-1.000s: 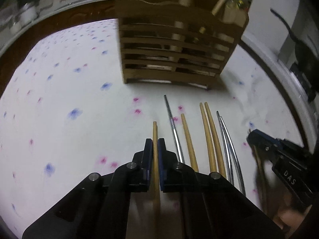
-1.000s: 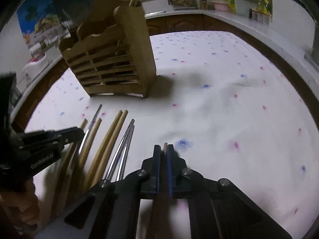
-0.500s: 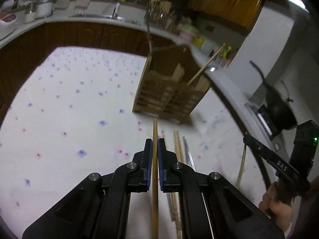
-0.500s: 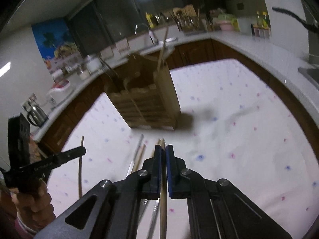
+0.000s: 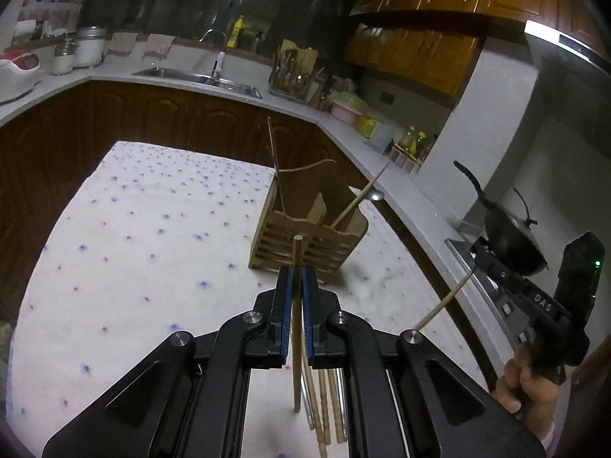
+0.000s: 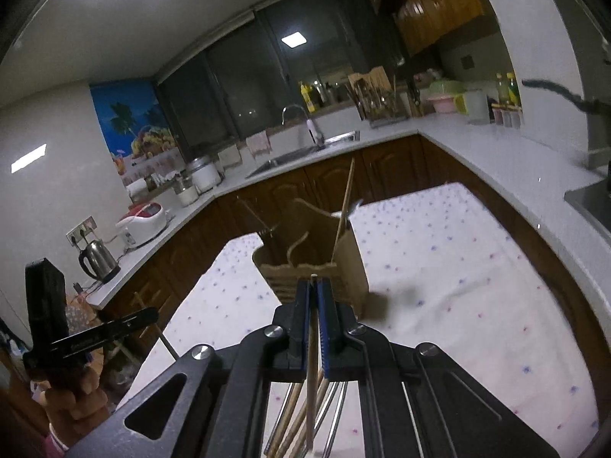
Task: Organize utensils
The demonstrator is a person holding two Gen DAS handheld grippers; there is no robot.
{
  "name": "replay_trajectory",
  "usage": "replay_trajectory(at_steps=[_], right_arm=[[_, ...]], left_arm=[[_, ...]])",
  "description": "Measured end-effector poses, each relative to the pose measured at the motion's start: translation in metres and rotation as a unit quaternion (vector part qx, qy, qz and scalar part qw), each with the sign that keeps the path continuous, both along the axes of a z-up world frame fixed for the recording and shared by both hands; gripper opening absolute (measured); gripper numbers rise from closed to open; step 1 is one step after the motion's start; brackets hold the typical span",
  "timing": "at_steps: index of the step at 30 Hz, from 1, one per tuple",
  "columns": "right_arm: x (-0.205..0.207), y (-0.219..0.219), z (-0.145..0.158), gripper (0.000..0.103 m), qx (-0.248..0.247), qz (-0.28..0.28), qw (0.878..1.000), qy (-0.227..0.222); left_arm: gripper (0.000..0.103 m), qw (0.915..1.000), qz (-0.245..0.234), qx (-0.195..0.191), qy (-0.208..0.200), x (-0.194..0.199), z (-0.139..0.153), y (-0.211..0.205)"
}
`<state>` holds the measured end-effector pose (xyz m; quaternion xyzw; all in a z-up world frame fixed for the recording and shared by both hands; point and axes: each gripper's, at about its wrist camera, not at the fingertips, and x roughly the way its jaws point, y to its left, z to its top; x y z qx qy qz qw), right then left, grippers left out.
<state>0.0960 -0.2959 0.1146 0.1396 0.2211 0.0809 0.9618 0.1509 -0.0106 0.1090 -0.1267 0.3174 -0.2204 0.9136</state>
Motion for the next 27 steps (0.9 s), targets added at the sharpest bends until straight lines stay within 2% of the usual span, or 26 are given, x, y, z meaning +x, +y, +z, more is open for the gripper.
replay_trajectory(at_steps=[16,23,27], right_arm=[[0.010,-0.004,0.018,0.004,-0.005,-0.002,1.000,-0.026],[0.020,-0.008,0.041,0.004,-0.011,-0.010,0.998,-0.056],[0.031,-0.011,0.058,0.004,-0.009,-0.021,0.997,-0.080]], left_arm=[[0.004,0.9994,0.015,0.001,-0.031,0.015,0.024,-0.005],[0.004,0.9971,0.030,-0.003,-0.070,0.030,0.050,-0.008],[0.004,0.9934,0.046,-0.014,-0.104,0.043,0.075,-0.007]])
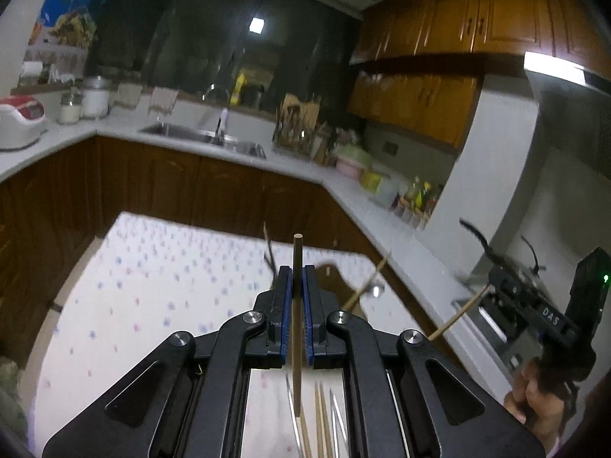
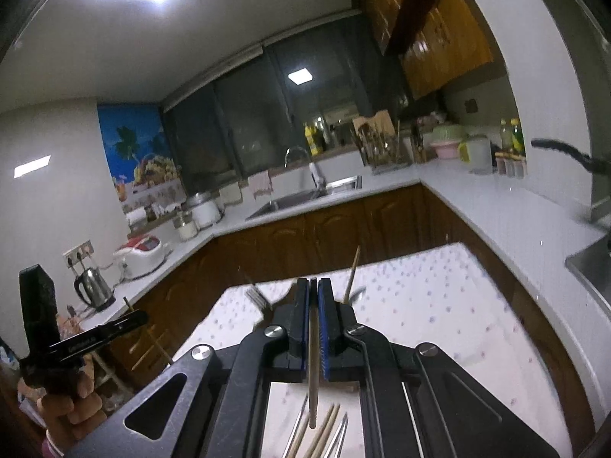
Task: Organize utensils
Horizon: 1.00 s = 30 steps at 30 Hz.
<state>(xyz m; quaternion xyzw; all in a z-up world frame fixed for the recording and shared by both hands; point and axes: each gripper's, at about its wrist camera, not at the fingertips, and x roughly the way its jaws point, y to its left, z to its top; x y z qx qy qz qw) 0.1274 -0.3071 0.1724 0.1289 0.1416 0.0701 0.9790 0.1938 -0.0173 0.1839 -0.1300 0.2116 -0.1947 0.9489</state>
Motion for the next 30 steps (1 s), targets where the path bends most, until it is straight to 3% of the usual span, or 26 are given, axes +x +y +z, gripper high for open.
replay_trajectory(at_steps=[7,12,20,30], right_arm=[[0.028,-0.009,0.032,0.004,0.008,-0.020,0.999,-0.043],[0.054,-0.011,0.039,0.004,0.005,-0.036,0.998,-0.056],[0.092,-0.006,0.008,0.004,-0.001,-0.045,0.999,-0.028],[0.114,-0.002,-0.045,0.004,-0.006,-0.043,0.999,0.027]], left_arm=[[0.004,0.9984,0.019,-0.009,-0.053,0.032,0.034,-0.005],[0.004,0.9969,0.029,-0.028,-0.068,0.060,0.038,-0.009],[0.004,0.9967,0.053,-0.033,-0.051,0.096,-0.007,-0.019],[0.005,0.9988,0.047,0.003,0.017,0.118,-0.071,-0.040]])
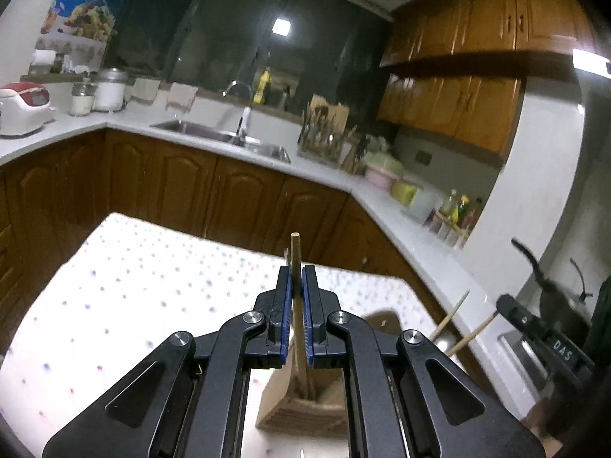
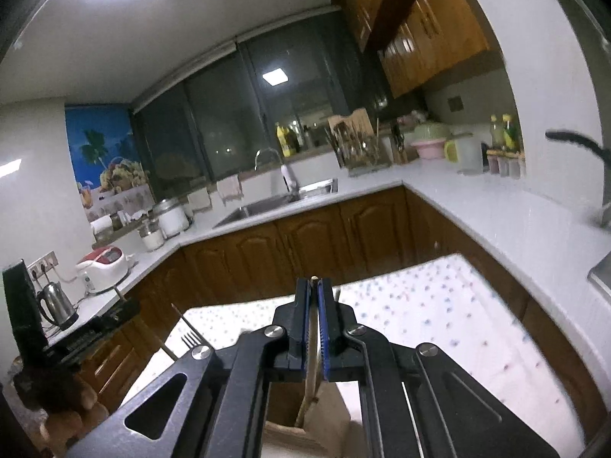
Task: Organize utensils
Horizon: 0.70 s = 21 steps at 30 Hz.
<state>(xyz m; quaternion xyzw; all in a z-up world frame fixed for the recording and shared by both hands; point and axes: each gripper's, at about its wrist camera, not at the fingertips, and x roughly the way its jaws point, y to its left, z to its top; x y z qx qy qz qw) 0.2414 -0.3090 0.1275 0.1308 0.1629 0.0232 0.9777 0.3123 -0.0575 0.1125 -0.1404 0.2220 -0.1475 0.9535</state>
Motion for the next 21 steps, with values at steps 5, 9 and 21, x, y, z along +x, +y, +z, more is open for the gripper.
replay_trajectory(at_steps=[5,9,21], right_arm=[[0.007,0.005,-0.015,0.005,-0.008,0.013,1.000,0.023],[0.008,0.001,-0.015,0.005,-0.001,0.010,1.000,0.029],[0.008,-0.004,-0.011,0.016,0.026,0.026,0.999,0.033]], left_arm=[[0.006,0.9999,-0.001,0.009,0.009,0.000,-0.011,-0.004],[0.006,0.9998,-0.003,0.009,0.015,0.000,-0.010,-0.004],[0.034,0.9996,0.000,0.006,0.028,-0.004,-0.006,0.004]])
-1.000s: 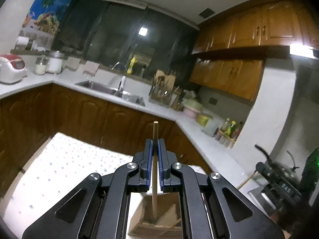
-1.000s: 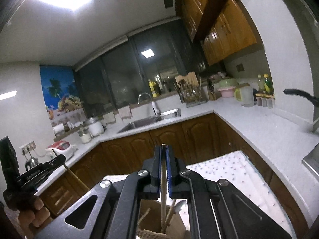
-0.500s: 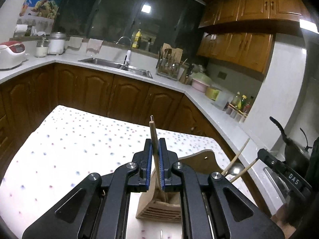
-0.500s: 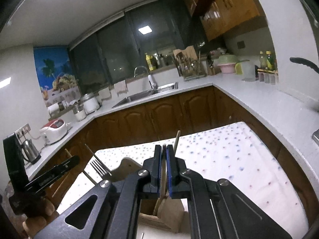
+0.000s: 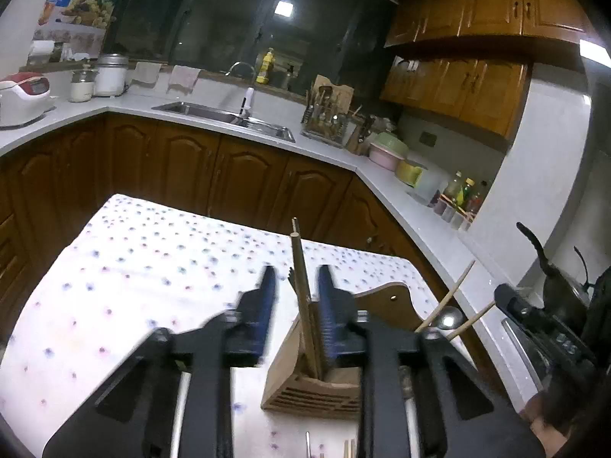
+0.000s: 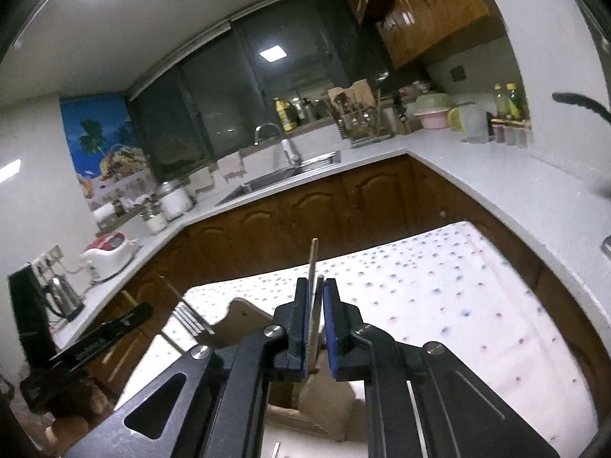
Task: Organize utensils
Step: 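Open both grippers and withdraw them back over the remaining chopsticks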
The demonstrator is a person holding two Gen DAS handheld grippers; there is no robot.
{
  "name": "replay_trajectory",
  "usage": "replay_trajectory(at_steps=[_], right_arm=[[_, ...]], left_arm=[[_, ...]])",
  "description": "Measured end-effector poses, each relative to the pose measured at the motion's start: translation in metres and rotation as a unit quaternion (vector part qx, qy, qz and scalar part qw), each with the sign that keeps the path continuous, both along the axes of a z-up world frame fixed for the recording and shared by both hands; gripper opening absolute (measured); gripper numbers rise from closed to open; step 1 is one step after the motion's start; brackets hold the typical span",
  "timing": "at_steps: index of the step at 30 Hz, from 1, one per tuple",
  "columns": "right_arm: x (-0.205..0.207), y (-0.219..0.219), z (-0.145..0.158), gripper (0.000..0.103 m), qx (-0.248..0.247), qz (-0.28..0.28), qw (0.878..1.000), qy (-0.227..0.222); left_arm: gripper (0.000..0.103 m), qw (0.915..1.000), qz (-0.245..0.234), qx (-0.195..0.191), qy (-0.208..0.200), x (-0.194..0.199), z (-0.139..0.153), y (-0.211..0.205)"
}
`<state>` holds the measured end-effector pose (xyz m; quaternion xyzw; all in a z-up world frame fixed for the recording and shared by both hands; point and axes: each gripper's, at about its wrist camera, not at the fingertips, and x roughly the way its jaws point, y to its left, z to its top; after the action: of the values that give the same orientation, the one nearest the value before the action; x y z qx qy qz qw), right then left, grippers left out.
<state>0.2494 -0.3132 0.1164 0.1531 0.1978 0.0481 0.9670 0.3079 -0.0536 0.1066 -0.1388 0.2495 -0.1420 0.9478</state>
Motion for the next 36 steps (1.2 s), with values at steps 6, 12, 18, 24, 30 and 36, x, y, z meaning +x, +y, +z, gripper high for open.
replay_trajectory(at_steps=[6,12,18,24,30,36], right_arm=[[-0.027,-0.007,0.011,0.081,0.014,-0.006,0.999,-0.047],[-0.057,-0.012,0.007,0.099,0.034,-0.013,0.998,-0.057],[-0.093,-0.010,-0.015,0.100,0.041,-0.013,0.998,-0.041],[-0.131,-0.003,-0.040,0.100,0.035,-0.011,0.999,-0.025],[-0.157,0.003,-0.061,0.100,0.031,-0.005,1.000,-0.001],[-0.171,0.003,-0.072,0.100,0.027,-0.006,1.000,0.011]], left_arm=[[0.062,0.9998,0.010,-0.009,-0.012,-0.024,0.004,0.015],[0.097,0.9993,0.016,-0.026,-0.024,-0.067,-0.001,0.029],[0.097,0.9998,0.010,-0.012,-0.016,-0.106,-0.019,0.032],[0.097,0.9999,0.008,-0.012,-0.004,-0.141,-0.033,0.034],[0.097,0.9999,0.010,-0.007,0.010,-0.166,-0.048,0.037],[0.097,0.9994,0.017,-0.008,0.027,-0.180,-0.062,0.043]])
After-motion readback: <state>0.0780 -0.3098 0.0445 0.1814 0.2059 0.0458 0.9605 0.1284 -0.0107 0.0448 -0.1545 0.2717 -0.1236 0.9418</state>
